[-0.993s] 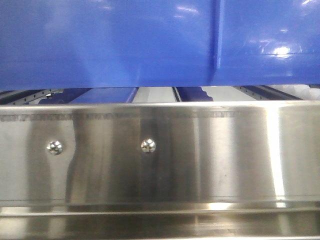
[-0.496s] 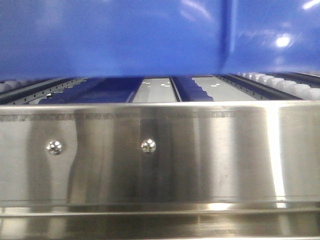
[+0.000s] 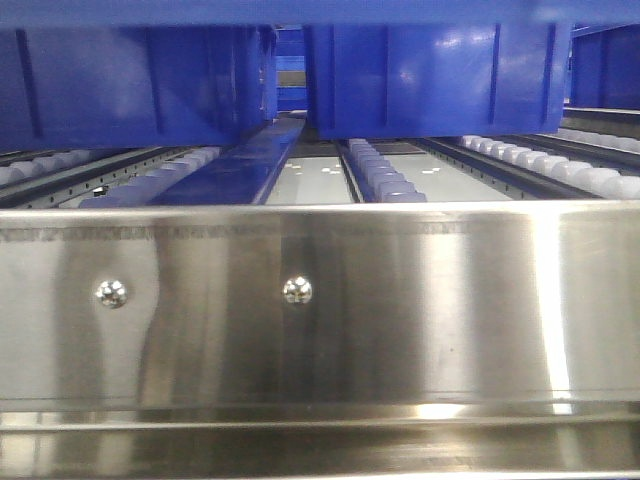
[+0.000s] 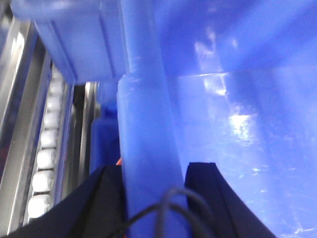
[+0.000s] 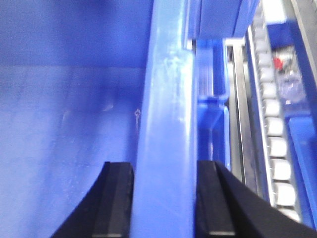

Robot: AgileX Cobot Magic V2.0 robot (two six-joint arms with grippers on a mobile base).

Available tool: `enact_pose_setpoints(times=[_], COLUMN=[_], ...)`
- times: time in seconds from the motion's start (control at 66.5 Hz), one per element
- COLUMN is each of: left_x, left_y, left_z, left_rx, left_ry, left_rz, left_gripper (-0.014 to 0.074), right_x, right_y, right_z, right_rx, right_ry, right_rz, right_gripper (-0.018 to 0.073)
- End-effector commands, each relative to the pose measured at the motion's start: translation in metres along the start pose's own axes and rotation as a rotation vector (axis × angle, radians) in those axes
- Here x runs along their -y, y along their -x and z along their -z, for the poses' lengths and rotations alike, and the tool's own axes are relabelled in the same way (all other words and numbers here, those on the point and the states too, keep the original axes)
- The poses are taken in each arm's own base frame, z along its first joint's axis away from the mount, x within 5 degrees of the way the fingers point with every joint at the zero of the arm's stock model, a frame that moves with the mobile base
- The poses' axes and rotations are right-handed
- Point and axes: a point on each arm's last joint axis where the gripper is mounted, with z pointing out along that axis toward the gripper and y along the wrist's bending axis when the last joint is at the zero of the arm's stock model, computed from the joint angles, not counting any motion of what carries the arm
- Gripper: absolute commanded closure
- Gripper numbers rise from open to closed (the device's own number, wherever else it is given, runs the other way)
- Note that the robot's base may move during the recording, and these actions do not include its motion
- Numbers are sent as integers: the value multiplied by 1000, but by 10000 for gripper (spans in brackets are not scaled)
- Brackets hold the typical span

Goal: Move blue bin to conveyor side
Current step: 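Lift the blue bin with both grippers and pull it off the rack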

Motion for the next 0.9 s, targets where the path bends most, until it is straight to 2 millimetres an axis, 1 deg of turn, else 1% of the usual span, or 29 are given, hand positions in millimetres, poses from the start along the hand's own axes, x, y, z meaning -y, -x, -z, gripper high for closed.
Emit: enact_pose_setpoints(times=[0.0, 0.105, 0.226, 0.887], left_x=[3, 3, 3, 3], left_y=[4, 3, 3, 3], left_z=[24, 27, 27, 27], left_rx=[130, 138, 138, 138], left_ry=[-23, -23, -23, -23], left_rz=[-19, -19, -19, -19], left_gripper=[612, 612, 612, 612], right_x=[2, 3, 4, 4], right_y=[4, 0, -2, -2], right_z=[30, 43, 49, 50], right_rx=[154, 183, 198, 202], right_ry=[8, 14, 16, 17], right_rz=[22, 21, 21, 21], right_gripper=[638, 638, 638, 638])
